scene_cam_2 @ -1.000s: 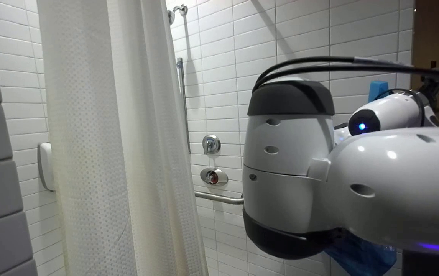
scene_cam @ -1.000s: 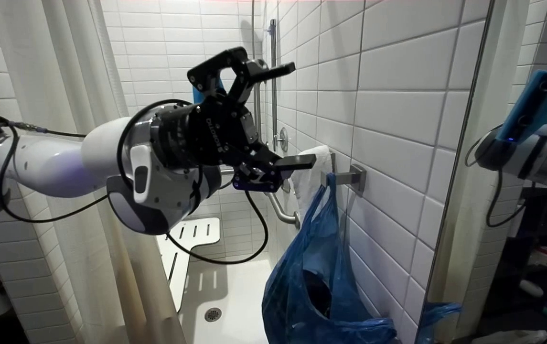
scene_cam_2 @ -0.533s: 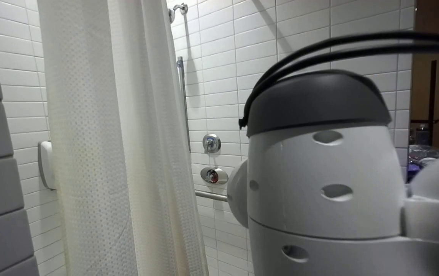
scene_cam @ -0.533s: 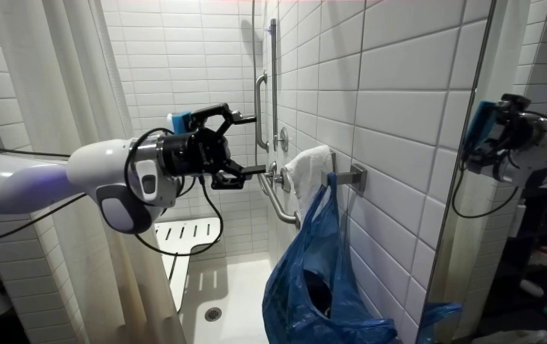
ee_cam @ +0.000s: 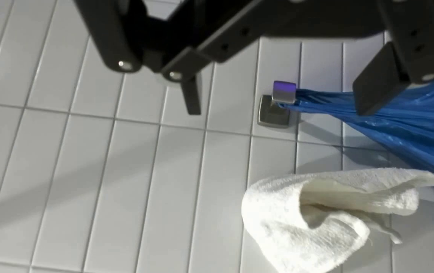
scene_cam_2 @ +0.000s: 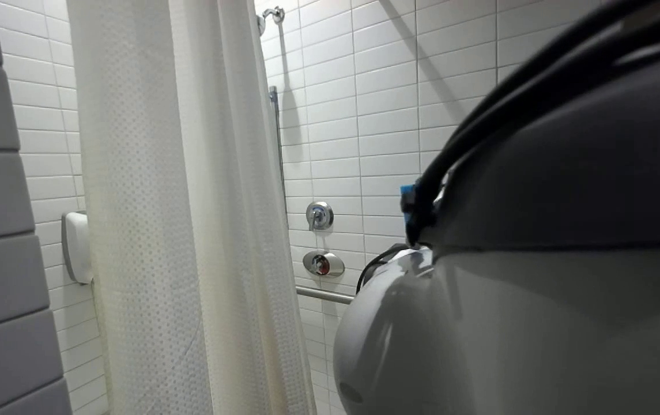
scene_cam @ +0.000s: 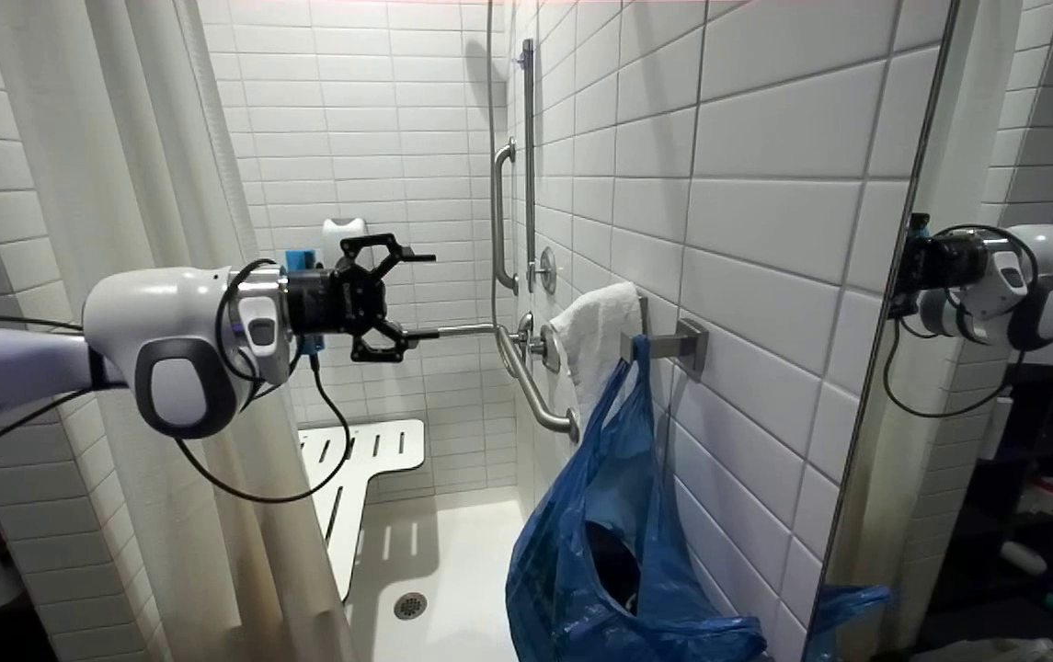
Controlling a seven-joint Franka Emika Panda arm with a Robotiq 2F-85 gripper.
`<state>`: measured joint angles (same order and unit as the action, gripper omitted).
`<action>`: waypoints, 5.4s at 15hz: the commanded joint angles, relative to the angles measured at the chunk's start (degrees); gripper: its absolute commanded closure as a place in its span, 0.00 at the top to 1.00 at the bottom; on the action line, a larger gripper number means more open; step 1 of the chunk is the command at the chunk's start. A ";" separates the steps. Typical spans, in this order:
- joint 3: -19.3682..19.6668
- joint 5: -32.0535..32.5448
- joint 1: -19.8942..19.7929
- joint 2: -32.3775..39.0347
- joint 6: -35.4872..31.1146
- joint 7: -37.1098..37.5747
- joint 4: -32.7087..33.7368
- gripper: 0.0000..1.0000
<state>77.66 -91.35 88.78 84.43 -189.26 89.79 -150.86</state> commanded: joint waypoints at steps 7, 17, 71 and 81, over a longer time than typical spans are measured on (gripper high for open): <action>0.62 2.43 1.11 -12.29 -6.44 -17.16 0.63 1.00; 1.38 3.08 -5.03 -22.59 -7.52 -28.54 0.70 1.00; -4.65 -1.15 -24.11 -11.58 -8.75 -50.27 12.08 1.00; -3.19 -1.83 -23.70 -11.80 -8.54 -51.99 12.25 1.00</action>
<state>74.49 -93.18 65.08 72.62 -197.80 37.79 -138.60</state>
